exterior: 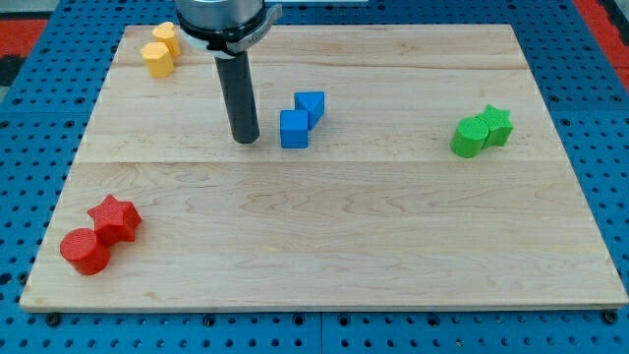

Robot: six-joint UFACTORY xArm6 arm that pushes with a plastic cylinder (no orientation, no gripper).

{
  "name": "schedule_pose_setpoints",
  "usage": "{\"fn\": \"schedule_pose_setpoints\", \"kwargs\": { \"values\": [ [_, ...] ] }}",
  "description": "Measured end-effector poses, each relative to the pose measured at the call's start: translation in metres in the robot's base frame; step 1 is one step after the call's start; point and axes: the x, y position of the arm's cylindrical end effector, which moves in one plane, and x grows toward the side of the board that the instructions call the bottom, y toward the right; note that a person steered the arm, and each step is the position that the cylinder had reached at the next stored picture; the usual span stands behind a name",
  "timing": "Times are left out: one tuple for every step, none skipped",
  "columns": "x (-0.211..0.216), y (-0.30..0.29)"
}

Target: Slide the blue cube along with blue triangle slightly up

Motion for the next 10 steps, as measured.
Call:
{"fn": "schedule_pose_setpoints", "kwargs": {
  "values": [
    [0.0,0.005],
    [-0.007,0.046],
    [-0.012,0.059],
    [0.001,0.059],
    [0.028,0.068],
    [0.025,0.074],
    [0.014,0.097],
    [0.003,0.101],
    [-0.011,0.101],
    [-0.034,0.101]
  ]
}}
